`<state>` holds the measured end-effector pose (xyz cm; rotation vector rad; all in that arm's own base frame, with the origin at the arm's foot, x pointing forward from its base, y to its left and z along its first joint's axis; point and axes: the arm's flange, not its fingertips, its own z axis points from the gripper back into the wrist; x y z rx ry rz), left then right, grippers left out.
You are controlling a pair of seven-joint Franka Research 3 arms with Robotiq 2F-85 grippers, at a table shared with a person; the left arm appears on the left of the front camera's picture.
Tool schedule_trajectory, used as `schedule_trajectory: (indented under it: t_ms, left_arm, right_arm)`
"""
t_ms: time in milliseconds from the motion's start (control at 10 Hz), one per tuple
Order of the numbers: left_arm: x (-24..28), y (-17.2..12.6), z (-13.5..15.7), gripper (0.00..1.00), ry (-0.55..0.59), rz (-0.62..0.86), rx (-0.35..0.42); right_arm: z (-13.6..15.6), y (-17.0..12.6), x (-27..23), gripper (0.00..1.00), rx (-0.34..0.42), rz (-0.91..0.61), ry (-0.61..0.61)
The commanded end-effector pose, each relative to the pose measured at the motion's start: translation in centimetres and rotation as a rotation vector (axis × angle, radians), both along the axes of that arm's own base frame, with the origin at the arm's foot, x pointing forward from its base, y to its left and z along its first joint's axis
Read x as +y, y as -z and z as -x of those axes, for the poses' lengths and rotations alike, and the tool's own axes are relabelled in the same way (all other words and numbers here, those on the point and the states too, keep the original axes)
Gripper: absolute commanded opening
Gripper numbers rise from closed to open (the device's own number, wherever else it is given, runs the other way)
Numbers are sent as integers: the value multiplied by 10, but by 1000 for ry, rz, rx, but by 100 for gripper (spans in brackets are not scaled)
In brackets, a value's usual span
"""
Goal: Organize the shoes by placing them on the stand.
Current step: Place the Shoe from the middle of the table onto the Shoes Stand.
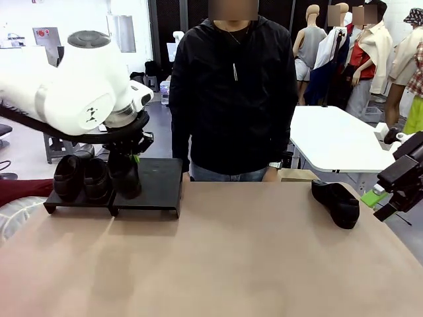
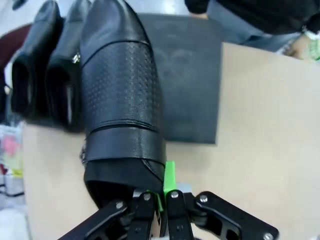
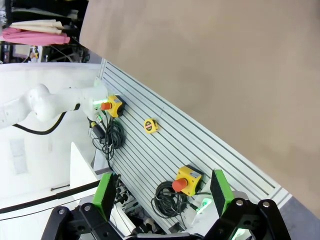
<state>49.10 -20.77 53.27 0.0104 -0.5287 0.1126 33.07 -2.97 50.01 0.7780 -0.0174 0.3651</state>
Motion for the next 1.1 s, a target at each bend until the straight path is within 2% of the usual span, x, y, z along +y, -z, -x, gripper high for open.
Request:
schedule_trajectory:
  t_ms: [0, 200, 300, 400, 600, 700, 800, 1000]
  left_arm:
    - [-18, 2, -64, 0, 24, -131, 51]
    - [-14, 10, -96, 0, 18, -180, 93]
    - [-19, 7, -97, 0, -11, -133, 103]
    - [7, 32, -86, 0, 28, -151, 86]
    - [7, 32, -86, 0, 28, -151, 86]
    - [-7, 33, -95, 0, 26, -160, 109]
    - [-12, 45, -95, 0, 141, -164, 120]
    - [-8, 57, -91, 0, 160, -156, 103]
  right_arm:
    - [0, -1, -3, 100, -14, -4, -24]
    - [0, -1, -3, 100, -14, -4, -24]
    - [0, -1, -3, 100, -14, -4, -24]
    - [0, -1, -3, 100, -14, -4, -24]
    - [0, -1, -3, 100, -14, -4, -24]
    - [0, -1, -3, 100, -14, -4, -24]
    - [0, -1, -3, 100, -14, -4, -24]
    - [0, -1, -3, 100, -14, -4, -24]
